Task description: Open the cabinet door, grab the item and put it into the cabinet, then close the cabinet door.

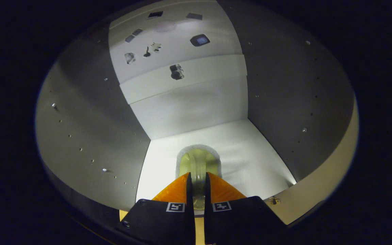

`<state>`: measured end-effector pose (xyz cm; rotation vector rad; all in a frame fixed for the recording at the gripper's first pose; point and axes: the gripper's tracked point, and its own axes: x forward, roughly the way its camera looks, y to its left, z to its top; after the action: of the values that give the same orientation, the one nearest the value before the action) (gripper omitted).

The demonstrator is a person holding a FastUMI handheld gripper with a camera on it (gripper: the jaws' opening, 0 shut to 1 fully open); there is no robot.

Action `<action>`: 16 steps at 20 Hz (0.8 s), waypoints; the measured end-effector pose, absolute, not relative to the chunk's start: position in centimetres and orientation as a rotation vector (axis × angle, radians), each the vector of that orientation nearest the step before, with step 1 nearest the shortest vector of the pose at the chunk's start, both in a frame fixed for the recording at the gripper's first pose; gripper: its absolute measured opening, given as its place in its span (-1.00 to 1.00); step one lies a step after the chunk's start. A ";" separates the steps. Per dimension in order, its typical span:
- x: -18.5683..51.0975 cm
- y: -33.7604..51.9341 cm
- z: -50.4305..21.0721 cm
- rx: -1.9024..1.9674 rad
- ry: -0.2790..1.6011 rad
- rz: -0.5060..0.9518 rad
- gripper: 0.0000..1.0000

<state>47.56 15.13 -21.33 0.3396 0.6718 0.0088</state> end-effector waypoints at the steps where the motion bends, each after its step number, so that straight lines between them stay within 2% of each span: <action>1: 47.8 14.9 -21.5 0.349 0.680 0.000 -0.71; 8: 50.0 14.7 -22.9 0.410 0.703 -0.033 -0.64; 13: 49.4 14.4 -22.7 0.382 0.693 -0.025 -0.29; 16: 48.9 14.4 -21.1 0.392 0.654 -0.010 0.46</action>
<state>48.90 14.37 -21.08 0.3915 0.6541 -0.0102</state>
